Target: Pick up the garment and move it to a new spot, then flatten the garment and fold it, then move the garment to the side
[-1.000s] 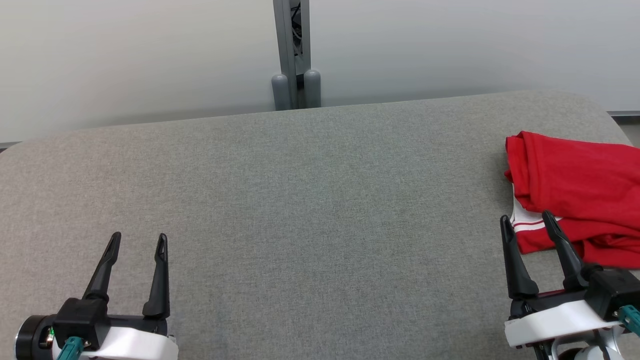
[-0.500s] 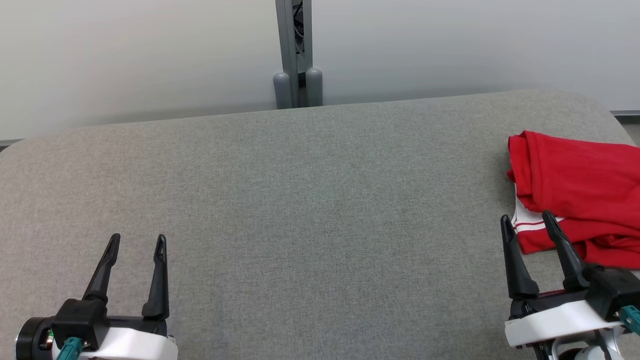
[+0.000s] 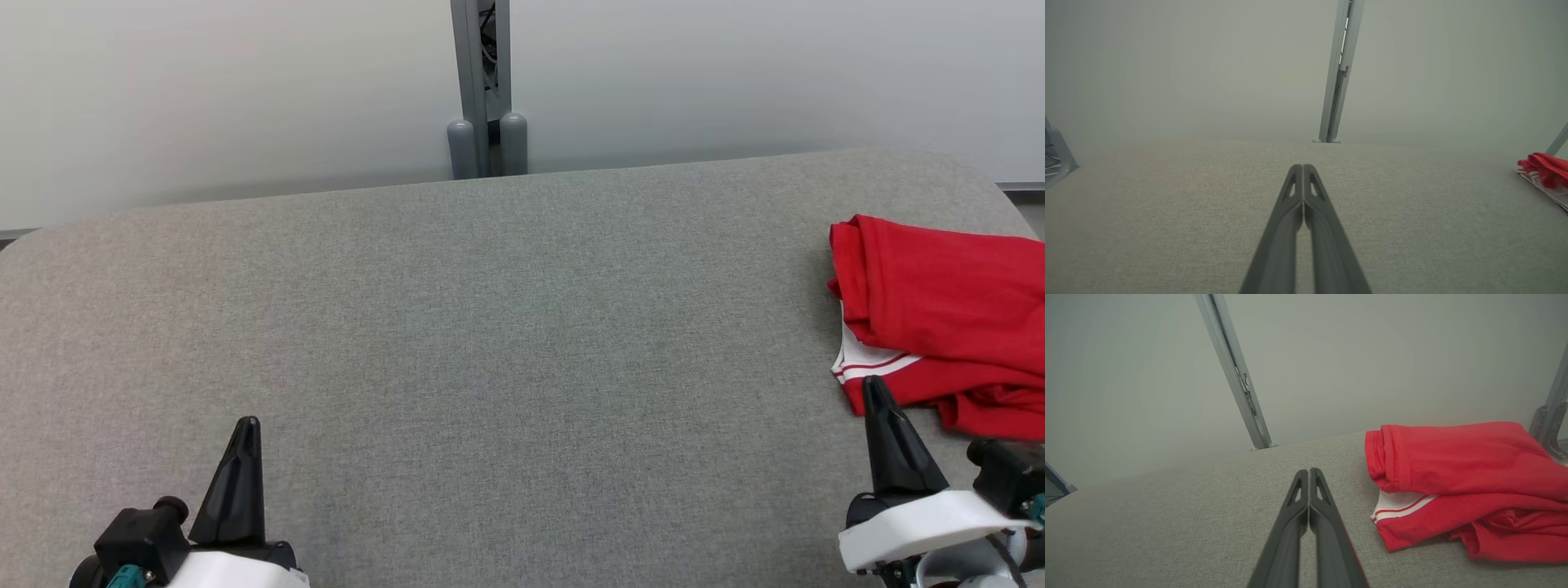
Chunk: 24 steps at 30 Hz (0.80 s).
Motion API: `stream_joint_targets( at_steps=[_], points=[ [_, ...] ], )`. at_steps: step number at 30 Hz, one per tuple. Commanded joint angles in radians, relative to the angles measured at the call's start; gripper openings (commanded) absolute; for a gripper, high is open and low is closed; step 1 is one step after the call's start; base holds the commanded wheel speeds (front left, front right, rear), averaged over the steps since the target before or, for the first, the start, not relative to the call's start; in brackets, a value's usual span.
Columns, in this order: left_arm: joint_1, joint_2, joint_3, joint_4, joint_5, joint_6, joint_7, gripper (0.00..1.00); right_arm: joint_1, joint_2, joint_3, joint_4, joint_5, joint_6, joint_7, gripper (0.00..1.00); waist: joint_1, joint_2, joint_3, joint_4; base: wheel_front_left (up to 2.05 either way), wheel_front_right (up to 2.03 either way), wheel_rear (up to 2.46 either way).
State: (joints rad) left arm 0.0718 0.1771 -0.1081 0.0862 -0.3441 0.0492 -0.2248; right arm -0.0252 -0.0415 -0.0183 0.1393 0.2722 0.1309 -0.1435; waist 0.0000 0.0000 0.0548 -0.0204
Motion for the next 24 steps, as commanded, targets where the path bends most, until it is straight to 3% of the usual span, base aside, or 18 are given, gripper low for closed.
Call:
stream_joint_targets(
  at_steps=[1, 24],
  points=[
    [-0.040, 0.004, 0.000, -0.003, -0.061, -0.010, -0.005, 0.00, -0.043, -0.019, -0.024, 0.004, 0.063, 0.000, 0.029, 0.00, 0.0000, 0.0000, 0.000, 0.000, 0.00, 0.00, 0.00],
    [-0.105, -0.033, -0.029, 0.056, -0.421, -0.060, -0.014, 0.00, -0.138, -0.061, -0.156, 0.127, 0.420, 0.000, 0.234, 0.00, 0.0000, 0.0000, -0.005, 0.005, 0.00, 0.00, 0.00]
  ],
)
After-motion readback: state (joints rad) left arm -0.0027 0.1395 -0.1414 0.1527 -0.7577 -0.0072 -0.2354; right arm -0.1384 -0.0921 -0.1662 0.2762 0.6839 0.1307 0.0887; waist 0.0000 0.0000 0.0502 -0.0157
